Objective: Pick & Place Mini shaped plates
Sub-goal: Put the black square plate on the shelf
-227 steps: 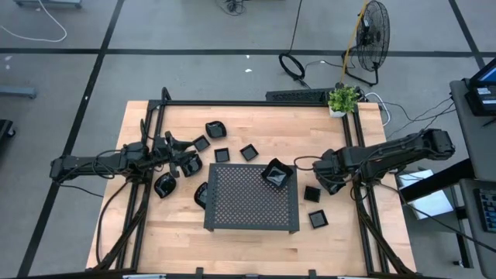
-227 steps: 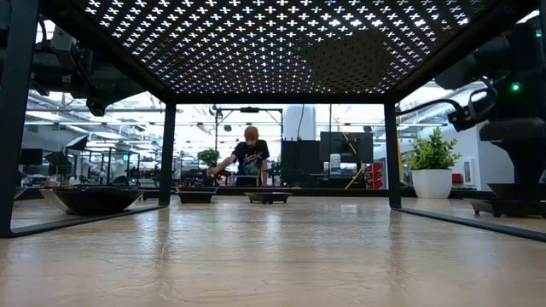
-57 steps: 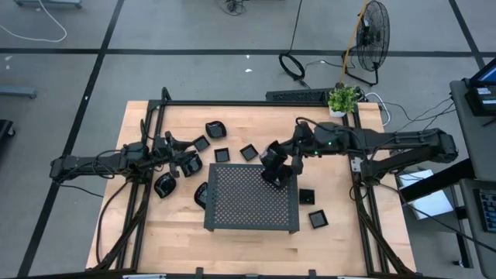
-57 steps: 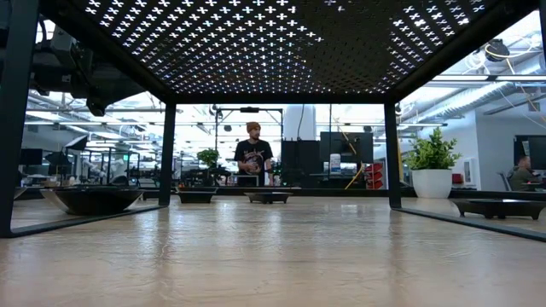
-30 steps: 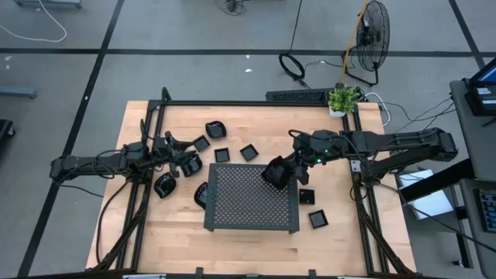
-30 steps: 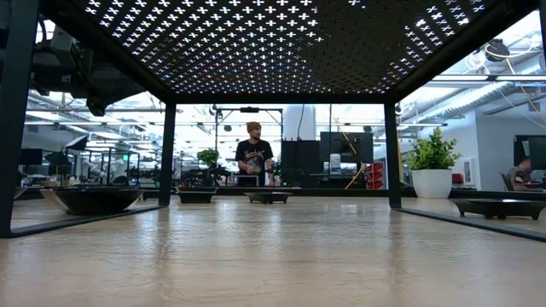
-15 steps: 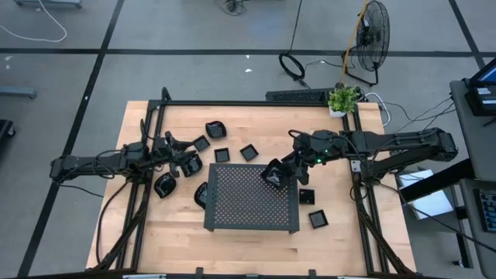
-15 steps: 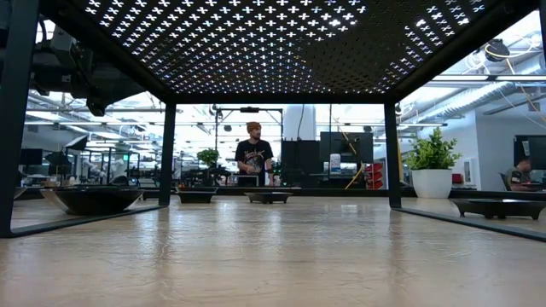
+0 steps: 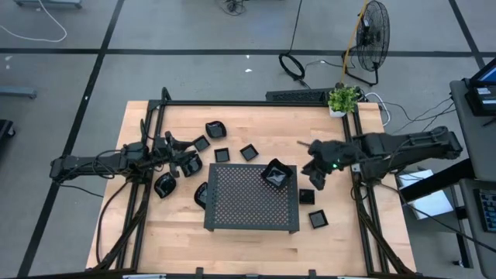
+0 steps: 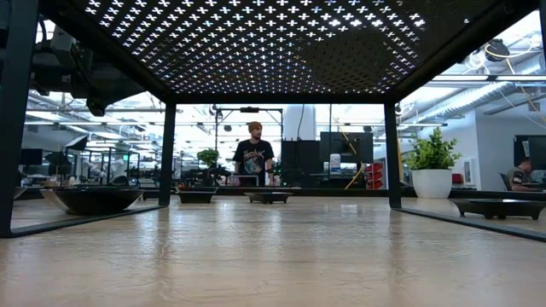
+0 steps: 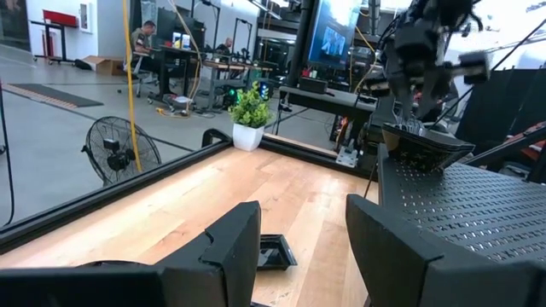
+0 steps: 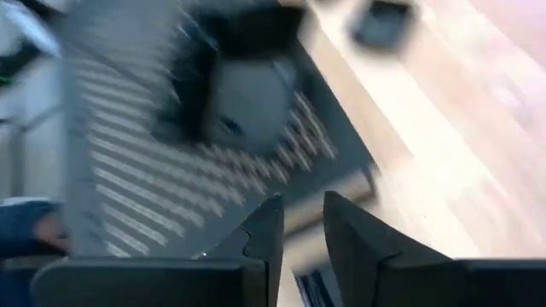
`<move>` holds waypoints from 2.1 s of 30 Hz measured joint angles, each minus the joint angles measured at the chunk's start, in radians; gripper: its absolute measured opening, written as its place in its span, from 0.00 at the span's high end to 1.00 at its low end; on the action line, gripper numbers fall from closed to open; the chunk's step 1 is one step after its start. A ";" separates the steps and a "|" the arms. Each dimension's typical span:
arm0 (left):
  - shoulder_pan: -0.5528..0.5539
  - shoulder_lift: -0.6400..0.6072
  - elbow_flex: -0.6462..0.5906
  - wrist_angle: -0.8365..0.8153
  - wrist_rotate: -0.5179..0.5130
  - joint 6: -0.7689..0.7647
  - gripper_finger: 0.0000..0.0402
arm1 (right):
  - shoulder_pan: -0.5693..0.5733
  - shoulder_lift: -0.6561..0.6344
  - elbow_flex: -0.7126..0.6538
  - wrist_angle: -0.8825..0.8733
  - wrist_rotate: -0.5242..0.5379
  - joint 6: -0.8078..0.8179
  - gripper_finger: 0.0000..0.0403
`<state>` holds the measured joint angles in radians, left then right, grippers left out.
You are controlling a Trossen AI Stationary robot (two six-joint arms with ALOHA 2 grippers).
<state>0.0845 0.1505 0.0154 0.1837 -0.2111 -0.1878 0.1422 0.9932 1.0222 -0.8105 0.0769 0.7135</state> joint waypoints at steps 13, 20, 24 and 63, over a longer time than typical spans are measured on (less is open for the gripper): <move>0.000 0.000 0.000 0.000 0.000 0.000 0.56 | 0.221 0.005 -0.245 -0.052 0.154 0.485 0.81; 0.000 0.000 0.000 0.000 0.000 0.000 0.56 | 0.242 0.005 -0.446 0.149 0.098 0.609 0.81; 0.000 0.000 0.000 0.000 0.000 0.000 0.56 | 0.242 0.005 -0.527 0.304 0.050 0.613 0.81; 0.000 0.000 0.000 0.000 0.000 0.000 0.56 | 0.244 0.080 -0.634 0.509 0.025 0.569 0.98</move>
<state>0.0842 0.1507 0.0153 0.1835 -0.2111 -0.1877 0.3862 1.0727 0.3878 -0.3020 0.1023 1.2821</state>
